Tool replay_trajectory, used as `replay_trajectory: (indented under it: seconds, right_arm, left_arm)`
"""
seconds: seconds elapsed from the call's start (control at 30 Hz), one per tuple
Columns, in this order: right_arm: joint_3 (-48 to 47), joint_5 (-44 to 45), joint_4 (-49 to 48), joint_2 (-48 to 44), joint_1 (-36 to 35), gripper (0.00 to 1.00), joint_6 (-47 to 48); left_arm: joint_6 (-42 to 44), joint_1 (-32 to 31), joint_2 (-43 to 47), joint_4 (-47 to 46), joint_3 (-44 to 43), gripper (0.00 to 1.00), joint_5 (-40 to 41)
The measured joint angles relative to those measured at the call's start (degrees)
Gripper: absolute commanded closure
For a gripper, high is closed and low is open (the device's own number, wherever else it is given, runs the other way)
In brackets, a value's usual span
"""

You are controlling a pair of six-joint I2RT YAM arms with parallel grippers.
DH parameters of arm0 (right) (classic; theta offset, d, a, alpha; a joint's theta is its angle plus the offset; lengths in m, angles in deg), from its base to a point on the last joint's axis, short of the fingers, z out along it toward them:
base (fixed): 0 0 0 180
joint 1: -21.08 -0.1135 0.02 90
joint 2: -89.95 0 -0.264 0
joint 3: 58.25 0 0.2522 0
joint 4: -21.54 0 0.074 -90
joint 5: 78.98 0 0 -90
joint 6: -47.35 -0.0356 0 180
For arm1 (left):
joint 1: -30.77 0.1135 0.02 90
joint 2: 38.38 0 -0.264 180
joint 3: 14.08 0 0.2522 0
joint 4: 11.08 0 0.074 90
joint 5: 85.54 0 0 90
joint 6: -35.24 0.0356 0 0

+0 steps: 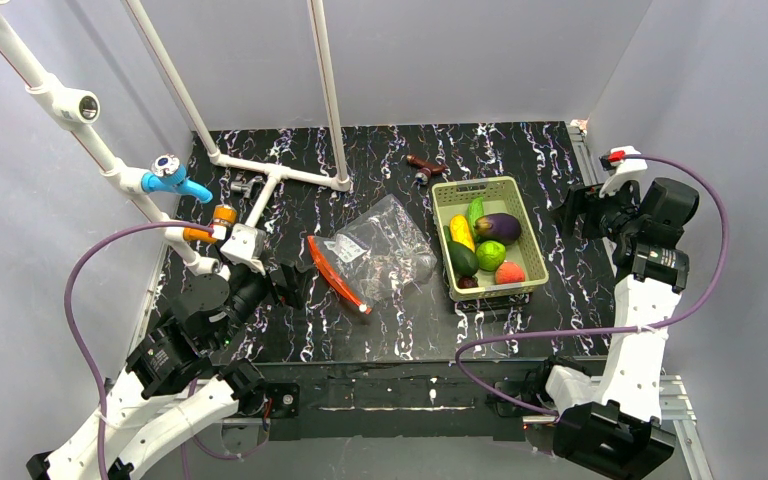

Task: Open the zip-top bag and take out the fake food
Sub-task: Reset both arms

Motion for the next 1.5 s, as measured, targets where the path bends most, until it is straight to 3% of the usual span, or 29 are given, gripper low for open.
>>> replay_trajectory:
  seconds: [0.7, 0.83, 0.93, 1.13, 1.5]
  right_arm:
    - [0.1, 4.9, 0.2, 0.0, 0.0, 0.16, 0.0]
    - [0.5, -17.3, 1.4, 0.7, 0.2, 0.16, 0.0]
    - [0.3, -28.1, 2.7, 1.9, -0.2, 0.16, 0.0]
    - [-0.7, -34.9, 6.6, 4.9, -0.1, 0.16, 0.0]
    - [-0.7, -37.4, 5.9, 3.1, -0.1, 0.16, 0.0]
  left_arm:
    - [0.0, 0.0, 0.1, 0.0, 0.0, 0.0, 0.0]
    - [0.0, 0.0, 0.1, 0.0, 0.0, 0.0, 0.0]
    - [0.0, 0.0, 0.1, 0.0, 0.0, 0.0, 0.0]
    - [0.0, 0.0, 0.2, 0.0, 0.0, 0.0, 0.0]
    - [0.0, 0.0, 0.2, 0.0, 0.4, 0.0, 0.3]
